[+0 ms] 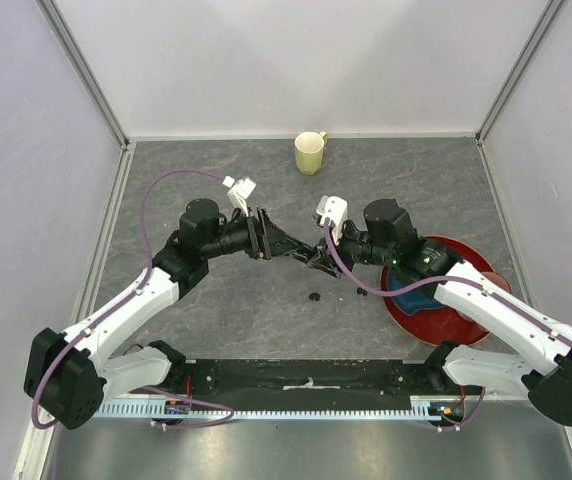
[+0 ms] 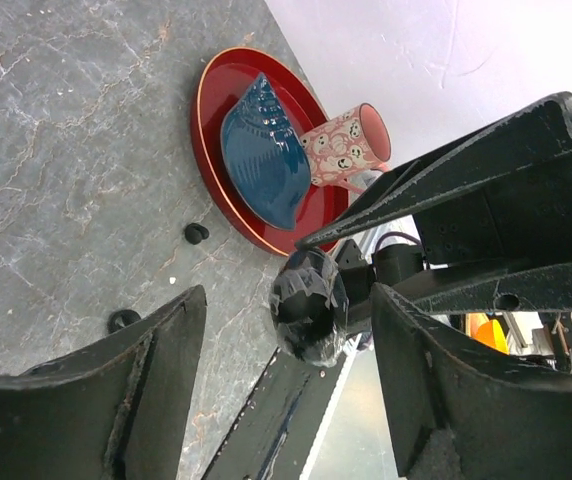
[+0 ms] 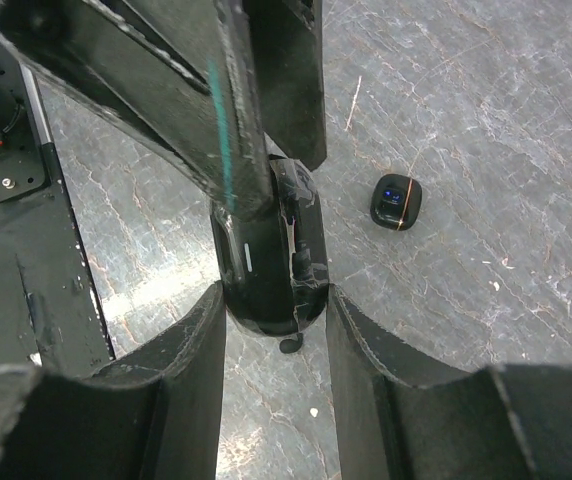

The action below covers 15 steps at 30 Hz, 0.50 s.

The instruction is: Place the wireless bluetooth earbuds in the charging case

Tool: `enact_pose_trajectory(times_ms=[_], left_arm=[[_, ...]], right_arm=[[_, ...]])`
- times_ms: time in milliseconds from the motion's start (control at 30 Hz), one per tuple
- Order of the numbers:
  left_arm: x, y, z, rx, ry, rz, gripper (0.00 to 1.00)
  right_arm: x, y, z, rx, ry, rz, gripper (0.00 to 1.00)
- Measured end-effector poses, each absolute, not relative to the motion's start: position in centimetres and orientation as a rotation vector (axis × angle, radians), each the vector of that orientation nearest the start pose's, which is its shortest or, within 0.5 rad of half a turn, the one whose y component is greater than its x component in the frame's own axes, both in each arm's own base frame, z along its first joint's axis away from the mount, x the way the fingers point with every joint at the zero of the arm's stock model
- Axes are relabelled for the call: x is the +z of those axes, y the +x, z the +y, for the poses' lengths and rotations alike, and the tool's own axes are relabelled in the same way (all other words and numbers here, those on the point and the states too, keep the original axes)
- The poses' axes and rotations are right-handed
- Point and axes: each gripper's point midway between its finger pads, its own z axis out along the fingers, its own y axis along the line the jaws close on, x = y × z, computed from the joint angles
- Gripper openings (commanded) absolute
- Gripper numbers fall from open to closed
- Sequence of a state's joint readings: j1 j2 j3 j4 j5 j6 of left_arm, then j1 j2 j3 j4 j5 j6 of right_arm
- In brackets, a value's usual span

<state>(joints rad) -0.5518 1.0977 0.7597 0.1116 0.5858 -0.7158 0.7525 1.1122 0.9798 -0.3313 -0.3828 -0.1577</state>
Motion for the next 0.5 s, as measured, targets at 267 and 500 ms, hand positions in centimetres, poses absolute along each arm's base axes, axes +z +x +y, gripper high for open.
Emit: enact_pose_trajectory(times_ms=[267, 500], left_arm=[[24.3, 22.9, -29.2, -1.43, 0.315, 2.014, 0.54], [23.6, 22.3, -29.7, -1.458, 0.33, 2.05, 0.45]], right_arm=[[23.2, 21.3, 28.5, 0.743, -1.136, 1.75, 0.04], [23.2, 21.6, 28.4, 0.711, -1.128, 1.753, 0.04]])
